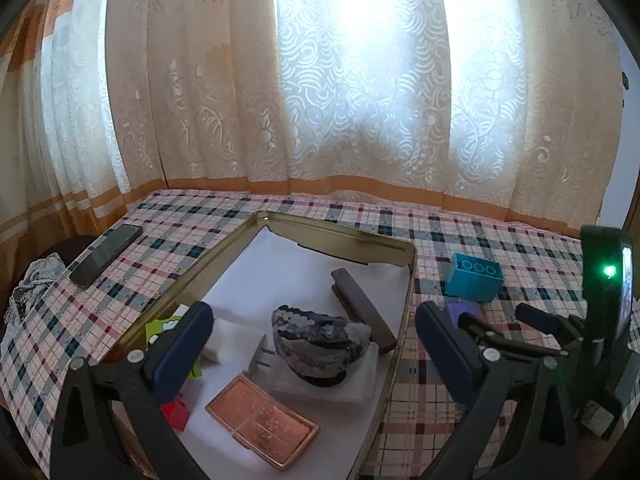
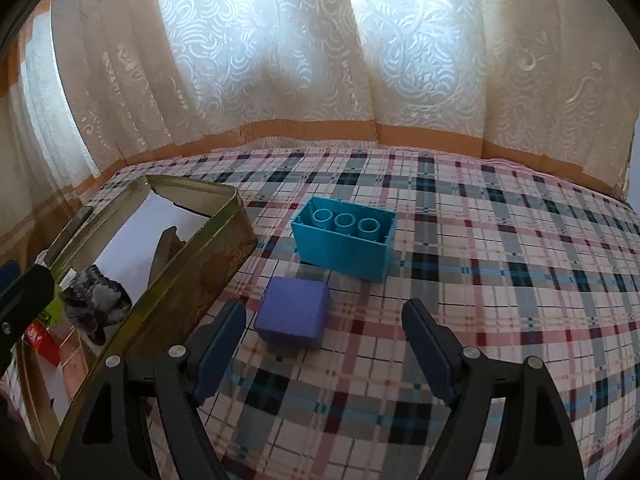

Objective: Organize rigid objects
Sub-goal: 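Withdraw both grippers from the tray toward the purple cube and teal brick, then grasp the purple cube with the right gripper while the left grasps the teal brick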

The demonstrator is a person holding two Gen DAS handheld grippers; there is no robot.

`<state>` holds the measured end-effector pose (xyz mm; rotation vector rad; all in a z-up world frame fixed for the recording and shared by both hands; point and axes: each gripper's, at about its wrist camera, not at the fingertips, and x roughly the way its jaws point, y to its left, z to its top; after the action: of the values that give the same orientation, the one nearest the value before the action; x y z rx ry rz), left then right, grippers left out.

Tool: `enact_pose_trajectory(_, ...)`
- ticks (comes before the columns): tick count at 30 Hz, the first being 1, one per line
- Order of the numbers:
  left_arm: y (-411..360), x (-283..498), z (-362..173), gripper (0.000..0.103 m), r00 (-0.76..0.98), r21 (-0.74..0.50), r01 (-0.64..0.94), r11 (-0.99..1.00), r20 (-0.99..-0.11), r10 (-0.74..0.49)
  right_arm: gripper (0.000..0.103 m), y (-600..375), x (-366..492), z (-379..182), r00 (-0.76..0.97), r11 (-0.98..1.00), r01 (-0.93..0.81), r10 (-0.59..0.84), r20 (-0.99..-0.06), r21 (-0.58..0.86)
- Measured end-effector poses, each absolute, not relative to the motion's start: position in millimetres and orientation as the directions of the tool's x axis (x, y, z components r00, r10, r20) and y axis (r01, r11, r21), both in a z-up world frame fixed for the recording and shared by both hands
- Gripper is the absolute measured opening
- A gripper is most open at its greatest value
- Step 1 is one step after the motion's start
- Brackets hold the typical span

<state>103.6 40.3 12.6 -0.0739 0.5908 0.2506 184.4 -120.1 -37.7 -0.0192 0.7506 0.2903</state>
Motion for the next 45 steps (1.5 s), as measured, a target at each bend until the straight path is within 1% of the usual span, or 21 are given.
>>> enact_pose_trajectory(3, 41.4, 109.8, 11.6, 0.102, 0.788, -0.003, -0.249, 0.968, -0.582, 0.201, 0.082, -110.7, 190.6, -43.3, 0.674, 0.956, -0.285, 0.25, -0.695, 0.067)
enact_pose_trajectory(5, 38.1, 117.1, 8.9, 0.102, 0.767, 0.005, -0.228, 0.974, -0.616, 0.183, 0.082, -106.5, 195.7, -46.5, 0.66, 0.956, -0.289, 0.243, -0.711, 0.059)
enact_pose_trajectory(6, 35.9, 119.1, 9.4, 0.102, 0.758, 0.008, -0.222, 0.975, -0.627, 0.178, 0.08, -104.5, 197.9, -47.4, 0.655, 0.956, -0.289, 0.238, -0.717, 0.054)
enact_pose_trajectory(7, 34.2, 119.3, 11.1, 0.102, 0.761, 0.0, -0.212, 0.977, -0.628, 0.165, 0.073, -102.9, 199.6, -48.8, 0.65, 0.957, -0.287, 0.226, -0.726, 0.04)
enact_pose_trajectory(8, 31.7, 120.0, 12.8, 0.102, 0.763, -0.007, -0.203, 0.979, -0.627, 0.154, 0.044, -101.4, 201.8, -51.5, 0.638, 0.957, -0.288, 0.213, -0.74, 0.028)
enact_pose_trajectory(9, 30.2, 121.8, 13.9, 0.102, 0.762, -0.008, -0.2, 0.98, -0.63, 0.151, 0.043, -101.8, 202.9, -53.0, 0.631, 0.958, -0.286, 0.209, -0.747, 0.026)
enact_pose_trajectory(14, 18.7, 134.9, 13.8, 0.102, 0.755, 0.009, -0.197, 0.98, -0.636, 0.158, 0.043, -115.7, 193.3, -49.3, 0.631, 0.954, -0.297, 0.235, -0.739, 0.049)
enact_pose_trajectory(19, -4.3, 141.0, 13.1, 0.102, 0.769, 0.021, -0.164, 0.986, -0.623, 0.142, 0.043, -143.9, 180.7, -37.4, 0.669, 0.963, -0.266, 0.214, -0.712, 0.04)
enact_pose_trajectory(26, -52.7, 159.7, 7.7, 0.102, 0.786, 0.056, -0.074, 0.996, -0.611, 0.092, 0.043, -194.9, 182.1, -32.5, 0.72, 0.99, -0.14, 0.086, -0.688, -0.023)
enact_pose_trajectory(28, -64.7, 169.6, 1.5, 0.102, 0.782, 0.054, -0.048, 0.997, -0.619, 0.071, 0.043, -214.1, 186.2, -32.8, 0.726, 0.996, -0.088, 0.05, -0.686, -0.021)
enact_pose_trajectory(30, -74.2, 178.0, -4.4, 0.102, 0.774, 0.053, -0.031, 0.998, -0.631, 0.057, 0.043, -231.7, 190.4, -33.4, 0.723, 0.999, -0.049, 0.042, -0.69, 0.009)
enact_pose_trajectory(33, -86.0, 191.0, -13.1, 0.102, 0.768, 0.06, -0.009, 0.998, -0.639, 0.046, 0.043, -247.3, 193.2, -35.7, 0.722, 1.0, -0.012, 0.016, -0.692, 0.01)
enact_pose_trajectory(40, -98.3, 220.6, -33.6, 0.102, 0.733, 0.071, 0.04, 0.997, -0.68, 0.019, 0.043, -254.9, 195.7, -38.1, 0.723, 0.999, 0.001, 0.023, -0.691, 0.034)
enact_pose_trajectory(45, -99.9, 229.0, -39.3, 0.102, 0.728, 0.077, 0.056, 0.995, -0.685, 0.012, 0.043, -259.6, 202.6, -40.3, 0.718, 0.998, 0.018, 0.028, -0.696, 0.059)
